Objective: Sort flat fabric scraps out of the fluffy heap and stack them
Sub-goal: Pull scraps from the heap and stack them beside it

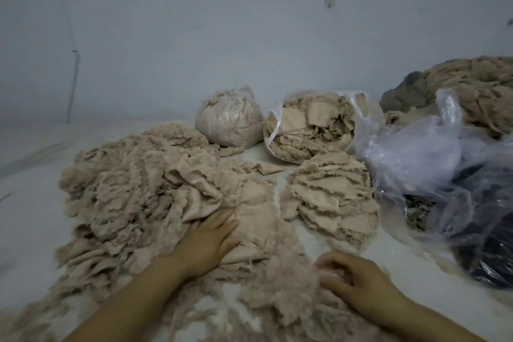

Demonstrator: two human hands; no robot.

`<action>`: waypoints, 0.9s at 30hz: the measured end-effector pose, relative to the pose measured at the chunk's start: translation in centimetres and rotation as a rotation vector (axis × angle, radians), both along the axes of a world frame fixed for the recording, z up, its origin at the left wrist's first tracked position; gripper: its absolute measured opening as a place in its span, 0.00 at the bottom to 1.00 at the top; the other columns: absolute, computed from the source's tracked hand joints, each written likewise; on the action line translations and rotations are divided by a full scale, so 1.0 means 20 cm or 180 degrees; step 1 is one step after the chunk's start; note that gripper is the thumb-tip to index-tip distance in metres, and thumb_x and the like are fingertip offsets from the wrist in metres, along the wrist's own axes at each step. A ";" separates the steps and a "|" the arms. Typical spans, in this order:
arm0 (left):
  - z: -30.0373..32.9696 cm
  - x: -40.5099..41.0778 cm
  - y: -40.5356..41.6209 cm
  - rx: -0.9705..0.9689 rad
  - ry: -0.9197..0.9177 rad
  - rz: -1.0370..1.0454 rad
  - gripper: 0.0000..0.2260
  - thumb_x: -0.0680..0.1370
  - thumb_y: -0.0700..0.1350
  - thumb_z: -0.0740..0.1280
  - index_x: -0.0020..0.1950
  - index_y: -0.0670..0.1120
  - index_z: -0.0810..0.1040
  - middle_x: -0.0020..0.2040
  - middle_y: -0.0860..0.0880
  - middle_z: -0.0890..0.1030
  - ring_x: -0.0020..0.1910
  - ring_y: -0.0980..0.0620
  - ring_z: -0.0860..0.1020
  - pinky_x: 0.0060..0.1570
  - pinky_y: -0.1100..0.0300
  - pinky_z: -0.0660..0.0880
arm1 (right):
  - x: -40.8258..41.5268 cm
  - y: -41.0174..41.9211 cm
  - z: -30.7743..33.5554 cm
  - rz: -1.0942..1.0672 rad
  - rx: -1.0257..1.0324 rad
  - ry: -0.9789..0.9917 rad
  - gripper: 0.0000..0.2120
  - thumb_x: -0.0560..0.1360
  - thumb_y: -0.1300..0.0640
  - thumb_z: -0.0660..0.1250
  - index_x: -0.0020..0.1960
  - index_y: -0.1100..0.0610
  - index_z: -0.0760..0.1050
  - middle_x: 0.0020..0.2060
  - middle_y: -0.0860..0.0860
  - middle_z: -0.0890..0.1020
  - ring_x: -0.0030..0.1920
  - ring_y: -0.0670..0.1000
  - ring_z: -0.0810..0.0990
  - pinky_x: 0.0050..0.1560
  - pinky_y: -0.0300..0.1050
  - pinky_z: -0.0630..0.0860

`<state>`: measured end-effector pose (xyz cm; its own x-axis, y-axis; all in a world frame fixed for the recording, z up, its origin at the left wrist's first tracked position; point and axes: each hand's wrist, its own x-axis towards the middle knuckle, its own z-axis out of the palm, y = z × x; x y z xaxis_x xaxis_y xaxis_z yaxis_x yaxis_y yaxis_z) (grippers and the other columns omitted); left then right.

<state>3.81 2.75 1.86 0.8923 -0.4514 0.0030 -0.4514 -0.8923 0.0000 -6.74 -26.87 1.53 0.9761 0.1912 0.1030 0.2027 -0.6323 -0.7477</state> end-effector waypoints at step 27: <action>0.03 -0.13 -0.25 -0.1712 0.0417 -0.0925 0.12 0.82 0.49 0.56 0.62 0.54 0.76 0.57 0.67 0.75 0.57 0.70 0.71 0.54 0.76 0.63 | -0.05 0.09 -0.08 -0.1539 0.0992 -0.0377 0.12 0.74 0.50 0.69 0.42 0.54 0.67 0.32 0.50 0.79 0.29 0.41 0.75 0.31 0.33 0.68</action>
<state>1.12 -2.26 2.38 0.7417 -0.6414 0.1963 -0.6415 -0.5928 0.4869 -7.82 -25.11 -0.01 0.9233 -0.3299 0.1967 0.0396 -0.4276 -0.9031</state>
